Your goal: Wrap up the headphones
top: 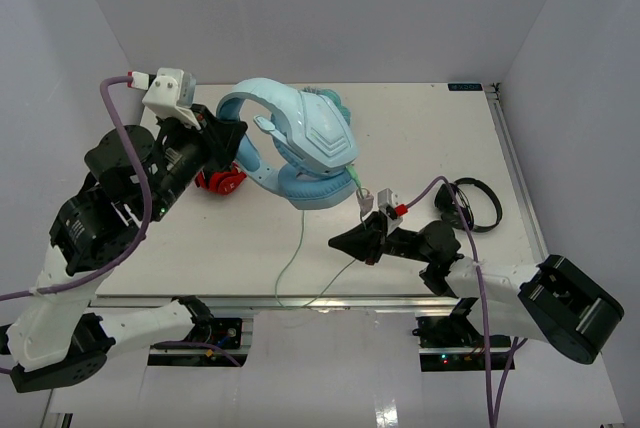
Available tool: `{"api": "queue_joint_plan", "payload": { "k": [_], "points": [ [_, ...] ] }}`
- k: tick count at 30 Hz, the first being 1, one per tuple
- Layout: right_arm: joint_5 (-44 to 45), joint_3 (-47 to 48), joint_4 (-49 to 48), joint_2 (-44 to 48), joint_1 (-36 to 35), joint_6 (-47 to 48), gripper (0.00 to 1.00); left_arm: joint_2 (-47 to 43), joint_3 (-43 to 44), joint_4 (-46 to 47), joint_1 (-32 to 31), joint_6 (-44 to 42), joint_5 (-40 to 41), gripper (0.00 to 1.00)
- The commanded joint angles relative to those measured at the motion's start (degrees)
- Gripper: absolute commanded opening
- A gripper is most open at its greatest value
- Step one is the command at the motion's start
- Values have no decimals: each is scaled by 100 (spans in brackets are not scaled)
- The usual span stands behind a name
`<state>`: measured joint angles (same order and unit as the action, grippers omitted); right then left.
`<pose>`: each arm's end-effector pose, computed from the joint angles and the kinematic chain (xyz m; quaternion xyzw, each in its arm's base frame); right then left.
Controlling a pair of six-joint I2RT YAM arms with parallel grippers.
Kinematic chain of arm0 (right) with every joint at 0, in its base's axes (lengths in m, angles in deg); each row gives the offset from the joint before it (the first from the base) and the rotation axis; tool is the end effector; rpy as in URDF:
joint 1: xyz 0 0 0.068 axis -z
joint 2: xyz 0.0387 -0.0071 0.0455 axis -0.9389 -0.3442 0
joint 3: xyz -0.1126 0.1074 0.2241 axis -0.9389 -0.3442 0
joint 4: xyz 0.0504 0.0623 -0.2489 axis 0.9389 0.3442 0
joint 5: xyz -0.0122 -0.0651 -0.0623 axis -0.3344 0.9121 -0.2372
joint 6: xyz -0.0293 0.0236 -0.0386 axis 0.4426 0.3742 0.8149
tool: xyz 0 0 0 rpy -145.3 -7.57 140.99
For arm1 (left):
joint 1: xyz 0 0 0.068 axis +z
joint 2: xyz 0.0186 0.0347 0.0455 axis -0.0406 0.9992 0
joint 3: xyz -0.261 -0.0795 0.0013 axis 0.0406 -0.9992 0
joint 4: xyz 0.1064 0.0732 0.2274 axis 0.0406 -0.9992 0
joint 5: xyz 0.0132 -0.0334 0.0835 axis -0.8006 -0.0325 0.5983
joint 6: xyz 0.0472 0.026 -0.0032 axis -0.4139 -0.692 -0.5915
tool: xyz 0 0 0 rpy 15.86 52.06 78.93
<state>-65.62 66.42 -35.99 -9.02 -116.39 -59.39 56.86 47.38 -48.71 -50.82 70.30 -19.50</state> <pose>0.1265 0.1614 0.2186 -0.3416 0.5093 0.5730 0.5437 0.0955 -0.0869 0.5323 0.0720 0.7311 -0.2306 0.6381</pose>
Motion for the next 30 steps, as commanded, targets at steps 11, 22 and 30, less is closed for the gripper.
{"api": "queue_joint_plan", "payload": {
  "k": [11, 22, 30],
  "points": [
    [205, 230, 1106, 812, -24, 694, 38, -225, 25, -23, 6, 91, 786, 0],
    [-79, 367, 1445, 800, -64, 878, 46, -134, 156, -87, 0, 96, 867, 0],
    [-215, 370, 1218, 467, -103, 896, 45, -120, 132, -54, 6, 129, 826, 0]
  ]
}}
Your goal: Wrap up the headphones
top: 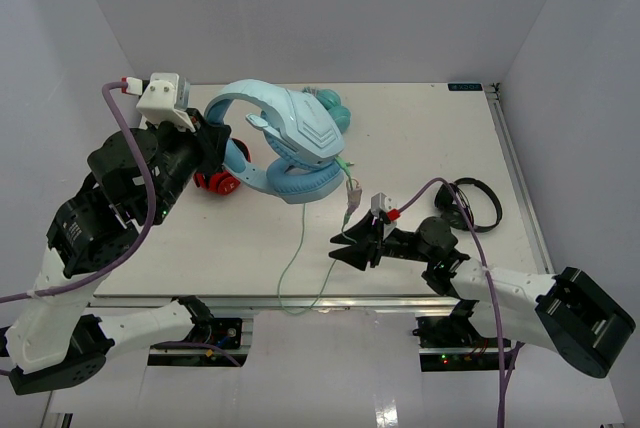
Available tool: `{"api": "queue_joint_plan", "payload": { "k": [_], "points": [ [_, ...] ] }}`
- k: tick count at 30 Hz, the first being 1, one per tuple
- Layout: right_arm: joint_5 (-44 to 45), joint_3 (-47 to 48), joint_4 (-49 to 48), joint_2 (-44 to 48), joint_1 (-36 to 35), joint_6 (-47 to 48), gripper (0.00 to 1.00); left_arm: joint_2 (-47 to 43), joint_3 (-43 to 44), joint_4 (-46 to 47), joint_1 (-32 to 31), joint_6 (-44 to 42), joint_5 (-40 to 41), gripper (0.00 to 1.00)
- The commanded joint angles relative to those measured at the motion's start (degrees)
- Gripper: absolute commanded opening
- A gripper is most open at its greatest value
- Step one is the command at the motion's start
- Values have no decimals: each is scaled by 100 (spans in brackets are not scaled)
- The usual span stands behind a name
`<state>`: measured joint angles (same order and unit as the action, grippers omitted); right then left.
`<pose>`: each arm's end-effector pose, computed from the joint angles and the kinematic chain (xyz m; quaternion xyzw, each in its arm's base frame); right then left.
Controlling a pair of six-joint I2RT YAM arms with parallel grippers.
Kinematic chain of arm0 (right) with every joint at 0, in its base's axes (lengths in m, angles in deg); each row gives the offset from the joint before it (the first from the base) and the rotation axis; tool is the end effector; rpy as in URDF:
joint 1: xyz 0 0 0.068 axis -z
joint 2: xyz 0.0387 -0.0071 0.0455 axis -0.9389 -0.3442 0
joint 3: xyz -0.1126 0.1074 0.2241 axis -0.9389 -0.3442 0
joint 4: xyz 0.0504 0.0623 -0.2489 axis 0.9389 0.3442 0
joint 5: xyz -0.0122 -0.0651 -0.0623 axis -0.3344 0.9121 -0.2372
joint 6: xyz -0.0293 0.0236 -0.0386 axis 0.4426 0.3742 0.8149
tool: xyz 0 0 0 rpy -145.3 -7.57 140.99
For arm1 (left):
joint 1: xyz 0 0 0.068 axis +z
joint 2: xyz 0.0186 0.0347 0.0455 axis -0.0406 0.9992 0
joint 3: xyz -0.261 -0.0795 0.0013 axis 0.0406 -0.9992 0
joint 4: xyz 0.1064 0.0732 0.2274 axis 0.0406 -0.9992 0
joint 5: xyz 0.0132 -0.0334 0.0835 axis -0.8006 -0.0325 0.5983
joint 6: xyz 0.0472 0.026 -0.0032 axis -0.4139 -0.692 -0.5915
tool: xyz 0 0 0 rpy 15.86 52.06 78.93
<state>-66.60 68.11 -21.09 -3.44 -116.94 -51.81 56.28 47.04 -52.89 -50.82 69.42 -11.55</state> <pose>0.1243 0.1626 0.2190 -0.3853 0.5319 0.5345 0.5319 0.0947 -0.0794 0.5245 0.0433 0.7513 -0.1595 0.6390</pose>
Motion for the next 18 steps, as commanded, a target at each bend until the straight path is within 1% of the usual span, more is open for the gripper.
{"api": "queue_joint_plan", "payload": {
  "k": [1, 7, 12, 14, 17, 18],
  "points": [
    [-95, 169, -299, -95, -48, 148, 45, -52, 182, 349, 6, 212, 47, 0],
    [62, 14, -491, -158, -54, 212, 41, -153, 95, 388, 4, 260, -81, 0],
    [-105, 90, -1016, -631, -49, -44, 40, -314, -208, 611, 6, 357, -357, 0],
    [-209, 134, -1349, -824, -56, -193, 36, -314, -261, 626, 6, 394, -454, 0],
    [-200, 157, -1569, -1001, -48, -324, 18, -363, -360, 665, 6, 421, -615, 0],
    [-122, 127, -1617, -1001, -48, -329, 14, -394, -407, 683, 6, 417, -702, 0]
  ]
}}
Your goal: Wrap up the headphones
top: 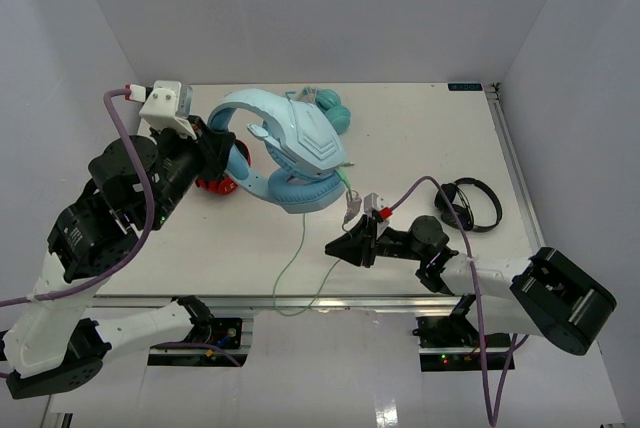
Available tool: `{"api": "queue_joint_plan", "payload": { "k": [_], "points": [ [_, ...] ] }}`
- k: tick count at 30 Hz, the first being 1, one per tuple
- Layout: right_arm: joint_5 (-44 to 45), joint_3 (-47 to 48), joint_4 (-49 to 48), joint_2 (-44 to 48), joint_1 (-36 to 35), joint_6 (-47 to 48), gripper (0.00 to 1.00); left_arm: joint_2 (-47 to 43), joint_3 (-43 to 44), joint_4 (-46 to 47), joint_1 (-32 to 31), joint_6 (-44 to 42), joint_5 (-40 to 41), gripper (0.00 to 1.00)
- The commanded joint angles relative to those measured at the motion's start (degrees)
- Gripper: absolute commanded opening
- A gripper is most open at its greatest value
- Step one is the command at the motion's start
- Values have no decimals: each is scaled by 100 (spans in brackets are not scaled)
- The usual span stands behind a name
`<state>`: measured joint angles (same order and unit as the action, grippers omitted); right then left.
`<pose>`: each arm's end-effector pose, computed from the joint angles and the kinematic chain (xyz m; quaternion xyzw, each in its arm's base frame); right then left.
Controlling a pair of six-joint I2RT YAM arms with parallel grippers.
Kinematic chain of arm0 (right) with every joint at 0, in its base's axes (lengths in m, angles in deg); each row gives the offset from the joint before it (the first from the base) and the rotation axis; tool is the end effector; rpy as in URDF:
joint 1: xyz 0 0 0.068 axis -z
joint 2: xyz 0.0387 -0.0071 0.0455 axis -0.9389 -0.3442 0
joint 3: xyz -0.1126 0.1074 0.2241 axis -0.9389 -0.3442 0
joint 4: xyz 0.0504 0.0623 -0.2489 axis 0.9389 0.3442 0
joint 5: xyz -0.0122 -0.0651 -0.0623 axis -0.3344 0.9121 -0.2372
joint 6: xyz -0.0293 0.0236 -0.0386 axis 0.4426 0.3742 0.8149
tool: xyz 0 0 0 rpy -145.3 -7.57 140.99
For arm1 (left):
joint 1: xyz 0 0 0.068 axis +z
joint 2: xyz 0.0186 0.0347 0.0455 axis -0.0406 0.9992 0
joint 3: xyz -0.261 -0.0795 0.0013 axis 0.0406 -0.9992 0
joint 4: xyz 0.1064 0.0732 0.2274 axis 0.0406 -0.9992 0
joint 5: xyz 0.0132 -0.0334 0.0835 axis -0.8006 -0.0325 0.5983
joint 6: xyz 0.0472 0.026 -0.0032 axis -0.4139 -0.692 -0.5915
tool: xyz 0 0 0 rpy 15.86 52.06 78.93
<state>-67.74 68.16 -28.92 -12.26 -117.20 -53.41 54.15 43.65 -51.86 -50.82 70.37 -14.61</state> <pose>0.1317 0.1728 0.2039 -0.3856 0.5388 0.5461 0.5127 0.0916 -0.0784 0.5152 0.0554 0.7530 -0.1826 0.6298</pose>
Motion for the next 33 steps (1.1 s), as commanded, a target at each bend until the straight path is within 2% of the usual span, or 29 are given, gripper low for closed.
{"api": "queue_joint_plan", "payload": {
  "k": [1, 5, 8, 13, 19, 25, 33],
  "points": [
    [73, 96, -865, -113, -21, -168, 10, -216, -117, 604, 5, 304, -512, 0],
    [383, 163, -536, 201, 62, -28, 8, -353, -272, 699, 6, -90, -2157, 0],
    [564, 380, 3, 522, 124, 181, 8, -232, -185, 271, 6, -244, -2741, 0],
    [1038, 735, 795, 903, 287, 559, 8, -295, -599, 167, -2, -462, -3736, 0],
    [912, 1457, 1536, 904, 655, 741, 8, -259, -1116, 262, -3, -668, -4830, 0],
    [994, 2157, 2462, 914, 825, 1008, 8, -219, -1535, 134, 6, -812, -4982, 0],
    [670, 2778, 2729, 566, 831, 929, 8, -68, -1974, 540, 5, -833, -5725, 0]
  ]
}}
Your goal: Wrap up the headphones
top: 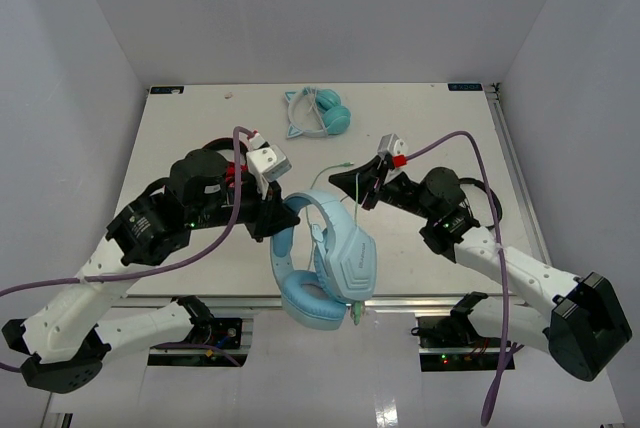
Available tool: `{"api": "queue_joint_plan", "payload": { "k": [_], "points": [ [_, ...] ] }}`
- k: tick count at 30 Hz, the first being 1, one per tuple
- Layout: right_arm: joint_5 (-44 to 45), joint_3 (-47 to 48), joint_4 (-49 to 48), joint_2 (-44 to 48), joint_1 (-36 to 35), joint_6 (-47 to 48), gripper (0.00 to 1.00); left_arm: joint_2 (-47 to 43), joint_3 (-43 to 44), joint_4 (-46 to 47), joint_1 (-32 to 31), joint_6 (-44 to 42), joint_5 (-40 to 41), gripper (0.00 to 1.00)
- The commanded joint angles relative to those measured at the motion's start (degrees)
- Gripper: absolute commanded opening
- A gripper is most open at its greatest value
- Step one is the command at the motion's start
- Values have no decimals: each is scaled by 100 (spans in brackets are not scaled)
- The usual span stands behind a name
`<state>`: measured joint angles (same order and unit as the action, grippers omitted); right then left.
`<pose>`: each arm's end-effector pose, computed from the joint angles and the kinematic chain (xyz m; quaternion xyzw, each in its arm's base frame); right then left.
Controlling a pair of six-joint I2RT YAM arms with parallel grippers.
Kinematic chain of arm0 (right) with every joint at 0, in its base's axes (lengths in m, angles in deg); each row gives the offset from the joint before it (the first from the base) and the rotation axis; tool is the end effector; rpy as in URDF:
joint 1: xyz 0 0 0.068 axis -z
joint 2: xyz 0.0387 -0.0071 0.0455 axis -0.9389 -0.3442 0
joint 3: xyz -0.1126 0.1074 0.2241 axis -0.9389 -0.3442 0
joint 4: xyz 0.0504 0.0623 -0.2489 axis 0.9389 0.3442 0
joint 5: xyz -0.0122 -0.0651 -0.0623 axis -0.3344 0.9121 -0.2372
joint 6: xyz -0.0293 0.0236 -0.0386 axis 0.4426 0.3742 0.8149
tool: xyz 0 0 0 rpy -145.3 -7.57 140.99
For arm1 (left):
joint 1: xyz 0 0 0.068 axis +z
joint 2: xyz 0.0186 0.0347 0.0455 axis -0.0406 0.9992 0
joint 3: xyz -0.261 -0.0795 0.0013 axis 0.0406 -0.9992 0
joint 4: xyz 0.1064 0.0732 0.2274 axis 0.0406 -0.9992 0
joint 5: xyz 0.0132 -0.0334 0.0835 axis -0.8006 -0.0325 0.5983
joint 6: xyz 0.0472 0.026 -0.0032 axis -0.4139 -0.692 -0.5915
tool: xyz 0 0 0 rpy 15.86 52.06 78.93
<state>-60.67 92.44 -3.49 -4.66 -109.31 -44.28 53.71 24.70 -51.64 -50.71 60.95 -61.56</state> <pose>0.1811 0.1704 0.3248 -0.3475 0.5145 0.4375 0.6505 0.1017 -0.1320 0.4233 0.3797 0.7571 -0.3632 0.3882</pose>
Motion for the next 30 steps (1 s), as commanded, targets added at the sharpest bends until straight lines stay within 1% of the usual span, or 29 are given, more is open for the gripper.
{"api": "queue_joint_plan", "payload": {
  "k": [1, 6, 9, 11, 12, 15, 17, 20, 25, 30],
  "points": [
    [-43, 408, 214, -269, 42, 17, 8, -17, -144, 594, -5, 112, -1141, 0],
    [-9, 770, 465, -599, 42, 55, 8, 48, -493, 801, -14, 90, -1522, 0],
    [-28, 1150, 796, -725, 42, 136, 8, 126, -823, 810, -12, -10, -1383, 0],
    [-60, 1362, 1226, -773, 42, 274, 8, 220, -956, 794, -5, -60, -1131, 0],
    [-81, 1515, 1486, -794, 42, 363, 8, 271, -1037, 772, -5, -86, -974, 0],
    [11, 1904, 2252, -870, 42, 593, 8, 584, -1132, 617, -13, -111, -6, 0],
    [304, 2259, 3072, -897, 42, 805, 8, 764, -1132, 494, -5, -49, 597, 0],
    [782, 2612, 3856, -888, 33, 1034, 8, 1089, -1153, 437, -5, 41, 1606, 0],
    [888, 2895, 4867, -789, 27, 1246, 8, 1493, -1191, 435, -11, 105, 2477, 0],
    [877, 3072, 5260, -641, -2, 1232, 8, 1811, -1248, 418, -12, 290, 3157, 0]
  ]
}}
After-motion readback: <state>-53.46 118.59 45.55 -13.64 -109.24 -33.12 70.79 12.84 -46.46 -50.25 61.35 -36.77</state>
